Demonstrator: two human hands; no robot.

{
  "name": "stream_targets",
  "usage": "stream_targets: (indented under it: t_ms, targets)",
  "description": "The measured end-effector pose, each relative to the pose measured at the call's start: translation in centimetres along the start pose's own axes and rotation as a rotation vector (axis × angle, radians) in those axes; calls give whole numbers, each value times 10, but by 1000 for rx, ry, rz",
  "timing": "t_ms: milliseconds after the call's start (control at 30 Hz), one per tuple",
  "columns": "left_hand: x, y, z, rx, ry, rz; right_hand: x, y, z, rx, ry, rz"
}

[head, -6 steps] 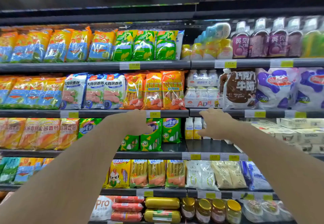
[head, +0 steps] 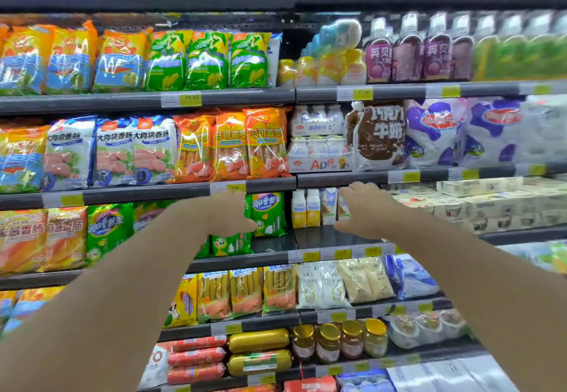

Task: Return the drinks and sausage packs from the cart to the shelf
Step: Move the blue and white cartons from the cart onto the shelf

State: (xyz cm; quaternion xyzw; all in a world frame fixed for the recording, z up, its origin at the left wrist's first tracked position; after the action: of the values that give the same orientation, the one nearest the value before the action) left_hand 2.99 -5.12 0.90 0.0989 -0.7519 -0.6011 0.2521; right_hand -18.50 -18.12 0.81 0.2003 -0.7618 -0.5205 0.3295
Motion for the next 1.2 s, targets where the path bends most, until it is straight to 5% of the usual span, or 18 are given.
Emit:
stream_targets:
  t_ms: [433,767,1200]
  targets:
    - [232,-132,-28,-211,-452,-55,178,-95,137,-214,-390,55]
    - [482,-235,49,-474,-787,-16,360,-148,330,-383,-749,84]
    - [742,-326,145,-571,-1104,-57,515,-180,531,-501,-1046,81]
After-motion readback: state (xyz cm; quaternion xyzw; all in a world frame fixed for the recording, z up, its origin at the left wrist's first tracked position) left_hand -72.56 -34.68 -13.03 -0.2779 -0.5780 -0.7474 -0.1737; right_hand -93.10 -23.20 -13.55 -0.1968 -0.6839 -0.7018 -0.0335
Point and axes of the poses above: each hand's wrist, its own z-axis away from the middle knuckle, its own y-axis out of the back of the hand, x = y × z, the point moved 6 cm from there along -z, towards the middle knuckle, and after that the axes turned 13 degrees about z, right-handed, at the moved point
